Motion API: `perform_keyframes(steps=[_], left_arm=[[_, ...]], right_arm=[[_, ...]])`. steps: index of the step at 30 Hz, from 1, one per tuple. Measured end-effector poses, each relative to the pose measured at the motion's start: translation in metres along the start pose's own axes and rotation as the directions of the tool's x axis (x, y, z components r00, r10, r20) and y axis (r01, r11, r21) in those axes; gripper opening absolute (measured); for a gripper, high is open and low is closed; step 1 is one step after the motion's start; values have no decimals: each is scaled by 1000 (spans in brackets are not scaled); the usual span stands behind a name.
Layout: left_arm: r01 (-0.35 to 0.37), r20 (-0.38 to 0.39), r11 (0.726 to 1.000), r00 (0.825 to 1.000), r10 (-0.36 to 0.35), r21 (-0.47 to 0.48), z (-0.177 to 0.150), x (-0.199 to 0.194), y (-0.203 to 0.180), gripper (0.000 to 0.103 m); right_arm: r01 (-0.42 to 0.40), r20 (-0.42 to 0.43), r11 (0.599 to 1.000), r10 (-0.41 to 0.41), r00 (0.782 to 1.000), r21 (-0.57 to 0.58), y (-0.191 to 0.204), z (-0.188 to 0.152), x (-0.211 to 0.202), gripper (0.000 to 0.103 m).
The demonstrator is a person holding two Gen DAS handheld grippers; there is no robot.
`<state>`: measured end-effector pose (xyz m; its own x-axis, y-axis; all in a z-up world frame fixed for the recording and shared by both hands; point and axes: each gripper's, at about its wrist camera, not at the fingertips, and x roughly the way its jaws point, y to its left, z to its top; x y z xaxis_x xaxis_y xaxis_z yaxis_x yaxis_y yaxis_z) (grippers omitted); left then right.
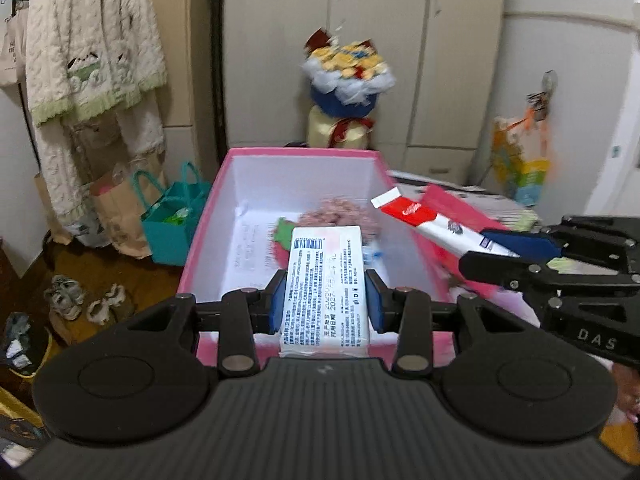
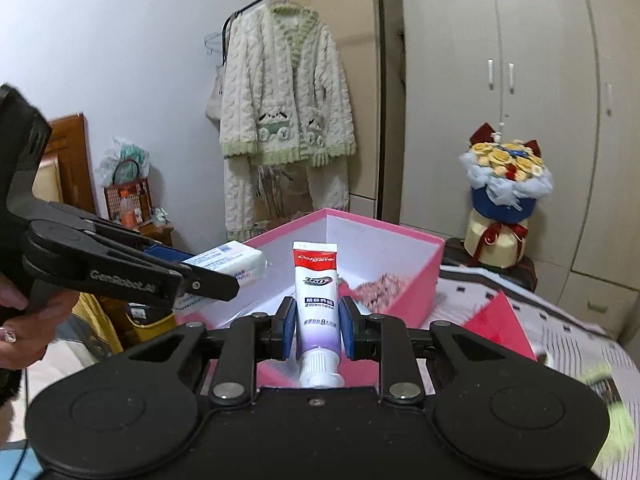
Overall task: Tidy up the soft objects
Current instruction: 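Carry the white box and toothpaste into the pink box and release both, then withdraw both tools from the box toward the purple plush and yarn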
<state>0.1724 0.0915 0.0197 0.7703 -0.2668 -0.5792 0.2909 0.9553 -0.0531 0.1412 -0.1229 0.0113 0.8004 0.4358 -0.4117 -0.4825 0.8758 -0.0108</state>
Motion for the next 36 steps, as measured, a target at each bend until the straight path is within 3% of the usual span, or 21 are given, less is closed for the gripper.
perform_keyframes(steps=[4, 10, 14, 17, 25, 28, 30, 36], left_arm=[[-19, -83, 1000, 996, 18, -9, 21, 42, 15, 38], [-46, -212, 999, 976, 41, -15, 47, 100, 30, 38], [-56, -294, 998, 955, 43, -36, 55, 130, 39, 38], [-16, -375, 994, 927, -27, -109, 57, 150, 49, 38], [-26, -378, 996, 926, -7, -82, 55, 158, 46, 40], [-22, -360, 1000, 933, 16, -11, 57, 150, 38, 45], [-3, -331, 1000, 944, 7, 11, 60, 138, 37, 55], [48, -282, 998, 959, -31, 51, 58, 94, 29, 57]], right_arm=[[9, -63, 999, -11, 998, -39, -6, 18, 45, 27], [18, -183, 992, -41, 982, -124, -15, 36, 104, 27], [14, -268, 987, -56, 962, -158, -26, 40, 142, 27], [14, -314, 982, -73, 947, -187, -29, 39, 164, 27], [-3, -350, 973, -79, 933, -229, -26, 34, 187, 28], [-4, -361, 975, -79, 929, -224, -26, 35, 181, 40], [-18, -339, 981, -50, 940, -193, -31, 37, 168, 41], [-26, -270, 992, -7, 963, -122, -45, 48, 109, 47]])
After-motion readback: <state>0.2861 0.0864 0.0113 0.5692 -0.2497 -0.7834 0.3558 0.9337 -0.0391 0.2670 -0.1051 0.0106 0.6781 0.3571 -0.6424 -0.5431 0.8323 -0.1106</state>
